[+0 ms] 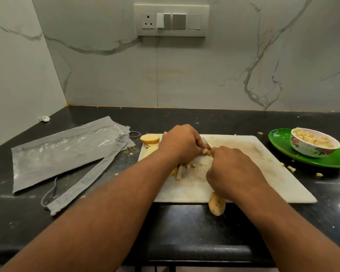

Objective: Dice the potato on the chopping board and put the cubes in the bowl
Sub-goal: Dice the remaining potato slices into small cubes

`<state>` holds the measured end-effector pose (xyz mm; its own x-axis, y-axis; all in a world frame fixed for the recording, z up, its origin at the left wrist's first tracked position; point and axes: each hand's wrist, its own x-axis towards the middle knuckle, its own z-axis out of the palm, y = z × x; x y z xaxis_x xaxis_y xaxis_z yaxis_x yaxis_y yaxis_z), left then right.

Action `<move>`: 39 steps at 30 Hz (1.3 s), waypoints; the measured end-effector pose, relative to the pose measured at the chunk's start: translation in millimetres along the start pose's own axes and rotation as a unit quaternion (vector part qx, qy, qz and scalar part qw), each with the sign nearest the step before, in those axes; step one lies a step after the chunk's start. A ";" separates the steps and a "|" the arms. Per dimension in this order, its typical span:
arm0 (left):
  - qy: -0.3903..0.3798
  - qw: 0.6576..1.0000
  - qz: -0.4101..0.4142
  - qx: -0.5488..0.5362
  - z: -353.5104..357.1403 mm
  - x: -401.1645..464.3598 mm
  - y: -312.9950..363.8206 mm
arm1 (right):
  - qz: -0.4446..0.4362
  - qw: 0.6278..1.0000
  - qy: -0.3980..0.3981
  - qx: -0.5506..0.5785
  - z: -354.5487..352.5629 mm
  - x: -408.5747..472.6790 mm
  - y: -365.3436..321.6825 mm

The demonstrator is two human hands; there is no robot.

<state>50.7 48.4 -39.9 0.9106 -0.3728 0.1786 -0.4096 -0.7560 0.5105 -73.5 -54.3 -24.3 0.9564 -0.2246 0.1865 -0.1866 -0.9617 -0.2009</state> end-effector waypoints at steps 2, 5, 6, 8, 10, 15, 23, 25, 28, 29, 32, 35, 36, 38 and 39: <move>-0.005 1.000 -0.003 0.001 0.6 0.9 0.5 | 0.003 1.000 -0.011 0.005 0.6 -2.2 -0.1; -0.007 1.000 -0.003 0.005 -0.1 0.5 1.9 | 0.008 1.000 -0.026 0.003 -2.1 -4.6 0.6; -0.007 1.000 -0.001 0.006 -0.2 0.3 2.4 | 0.010 0.999 -0.031 0.000 -3.3 -6.8 1.1; -0.008 1.000 -0.001 0.006 0.1 -0.4 2.7 | 0.013 0.999 -0.036 -0.008 -5.3 -13.1 1.5; -0.006 1.000 -0.003 0.007 0.7 -1.2 3.1 | 0.010 0.999 -0.037 -0.022 -7.4 -21.8 1.5; -0.005 1.000 -0.003 0.006 -1.5 -5.0 4.7 | 0.009 0.997 -0.073 -0.021 -23.9 -50.6 5.7; 0.006 0.996 0.037 0.082 -14.3 -25.4 20.2 | 0.007 1.000 -0.026 -0.011 -52.8 -49.6 32.7; 0.018 0.995 0.039 0.090 -16.4 -27.6 24.7 | 0.016 1.000 -0.025 -0.008 -54.5 -29.0 39.8; -0.007 0.992 0.022 0.128 -14.4 -24.8 29.4 | 0.011 0.999 -0.039 -0.006 -49.1 3.7 48.9; -0.021 0.989 0.013 0.146 -13.1 -23.1 30.5 | 0.004 0.999 -0.041 -0.001 -48.3 13.1 50.1; -0.005 0.986 0.005 0.165 -13.9 -19.4 29.2 | -0.027 0.997 -0.049 0.052 -45.8 34.4 48.6; 0.020 0.987 -0.002 0.157 -18.4 -17.1 23.7 | -0.048 0.992 -0.078 0.084 -35.7 49.0 42.7; 0.015 0.989 -0.009 0.149 -19.1 -16.8 22.6 | -0.052 0.992 -0.082 0.085 -30.4 52.8 41.6; 0.001 0.991 -0.023 0.129 -20.8 -17.0 18.3 | -0.059 0.991 -0.077 0.092 -19.7 56.8 41.0; -0.002 0.993 -0.026 0.111 -22.4 -16.3 14.0 | -0.061 0.991 -0.073 0.099 -14.3 58.9 41.5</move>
<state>31.4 55.9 -16.8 0.9307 -0.3323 0.1527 -0.3647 -0.8743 0.3203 -28.2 -109.7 -7.9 0.9942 -0.0696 0.0824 -0.0340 -0.9273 -0.3728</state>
